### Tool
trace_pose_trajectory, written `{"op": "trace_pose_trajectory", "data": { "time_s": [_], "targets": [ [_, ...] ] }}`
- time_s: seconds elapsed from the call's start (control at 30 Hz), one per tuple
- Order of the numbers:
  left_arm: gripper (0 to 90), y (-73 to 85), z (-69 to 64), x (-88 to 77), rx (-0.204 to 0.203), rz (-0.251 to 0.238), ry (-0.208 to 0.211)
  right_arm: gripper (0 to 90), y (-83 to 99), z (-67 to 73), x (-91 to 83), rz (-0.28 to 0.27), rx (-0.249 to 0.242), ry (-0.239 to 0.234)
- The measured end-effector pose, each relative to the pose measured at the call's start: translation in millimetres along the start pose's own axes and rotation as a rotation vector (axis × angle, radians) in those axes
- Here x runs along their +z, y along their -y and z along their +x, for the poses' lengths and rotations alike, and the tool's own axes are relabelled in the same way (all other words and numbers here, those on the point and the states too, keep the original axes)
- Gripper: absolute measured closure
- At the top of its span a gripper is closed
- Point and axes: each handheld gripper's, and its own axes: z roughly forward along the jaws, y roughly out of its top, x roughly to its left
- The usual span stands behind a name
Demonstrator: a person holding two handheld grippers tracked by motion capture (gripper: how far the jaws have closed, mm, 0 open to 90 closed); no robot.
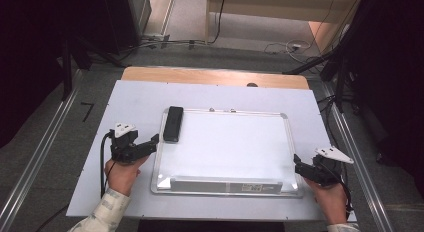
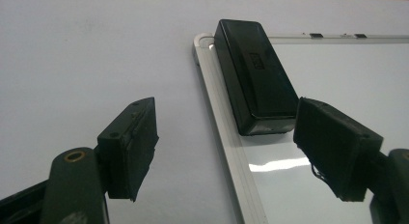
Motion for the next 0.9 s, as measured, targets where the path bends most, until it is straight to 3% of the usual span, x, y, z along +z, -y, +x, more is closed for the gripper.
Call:
{"op": "trace_pose_trajectory", "data": {
  "time_s": [0.27,0.9],
  "targets": [
    [24.1,3.1,10.7,-5.4,-0.012,-0.007,-0.03,14.8,0.0,-0.2,0.0,0.0,0.001,0.001],
    [24.1,19.2,33.2,-11.7,-0.027,0.029,-0.084,14.8,-2.8,1.9,2.3,-0.004,-0.005,-0.007]
  ]
}}
